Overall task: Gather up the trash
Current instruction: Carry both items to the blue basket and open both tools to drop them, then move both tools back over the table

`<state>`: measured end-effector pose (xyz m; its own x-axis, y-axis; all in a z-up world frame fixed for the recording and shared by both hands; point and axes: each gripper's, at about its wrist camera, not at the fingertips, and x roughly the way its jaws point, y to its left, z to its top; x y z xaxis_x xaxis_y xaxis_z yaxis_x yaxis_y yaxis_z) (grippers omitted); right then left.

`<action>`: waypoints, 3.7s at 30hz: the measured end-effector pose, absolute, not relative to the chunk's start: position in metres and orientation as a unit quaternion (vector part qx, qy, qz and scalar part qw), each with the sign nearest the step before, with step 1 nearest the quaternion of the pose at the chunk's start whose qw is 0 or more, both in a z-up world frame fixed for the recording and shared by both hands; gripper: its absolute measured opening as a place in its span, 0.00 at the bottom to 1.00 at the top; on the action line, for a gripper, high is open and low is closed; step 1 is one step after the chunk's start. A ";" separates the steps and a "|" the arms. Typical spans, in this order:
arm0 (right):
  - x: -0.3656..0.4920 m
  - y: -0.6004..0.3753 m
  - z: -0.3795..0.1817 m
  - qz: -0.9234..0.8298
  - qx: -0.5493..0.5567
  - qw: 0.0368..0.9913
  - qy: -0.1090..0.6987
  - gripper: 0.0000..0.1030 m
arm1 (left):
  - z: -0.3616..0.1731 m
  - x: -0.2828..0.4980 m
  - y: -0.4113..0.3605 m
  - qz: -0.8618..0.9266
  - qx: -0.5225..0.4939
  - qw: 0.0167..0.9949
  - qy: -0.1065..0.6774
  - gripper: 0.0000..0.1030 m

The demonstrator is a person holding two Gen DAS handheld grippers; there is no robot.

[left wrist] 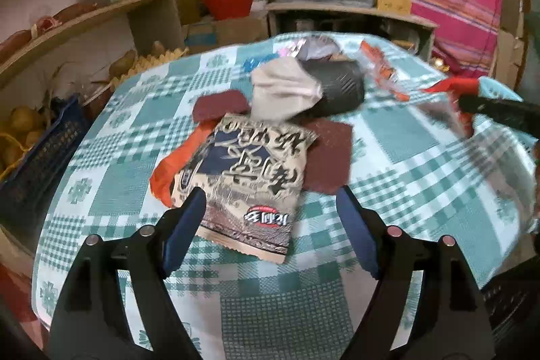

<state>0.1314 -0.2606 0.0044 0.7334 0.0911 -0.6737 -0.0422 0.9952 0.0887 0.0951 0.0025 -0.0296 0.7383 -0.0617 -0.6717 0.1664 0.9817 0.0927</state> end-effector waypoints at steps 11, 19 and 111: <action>0.135 -0.265 0.000 0.042 0.039 0.927 0.371 0.10 | -0.046 0.111 0.019 -0.071 0.049 0.909 0.408 0.34; 0.127 -0.267 0.005 0.047 0.033 0.931 0.360 0.10 | -0.034 0.101 0.012 -0.091 0.042 0.914 0.393 0.08; 0.119 -0.358 0.035 -0.105 0.047 0.946 0.302 0.88 | 0.021 0.136 0.008 -0.052 0.017 0.962 0.269 0.95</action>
<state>0.1193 -0.3576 0.0348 0.7961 -0.1701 -0.5808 0.2271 0.9735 0.0263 0.1357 0.0077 0.0213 0.8500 -0.0906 -0.5190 0.1088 0.9940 0.0047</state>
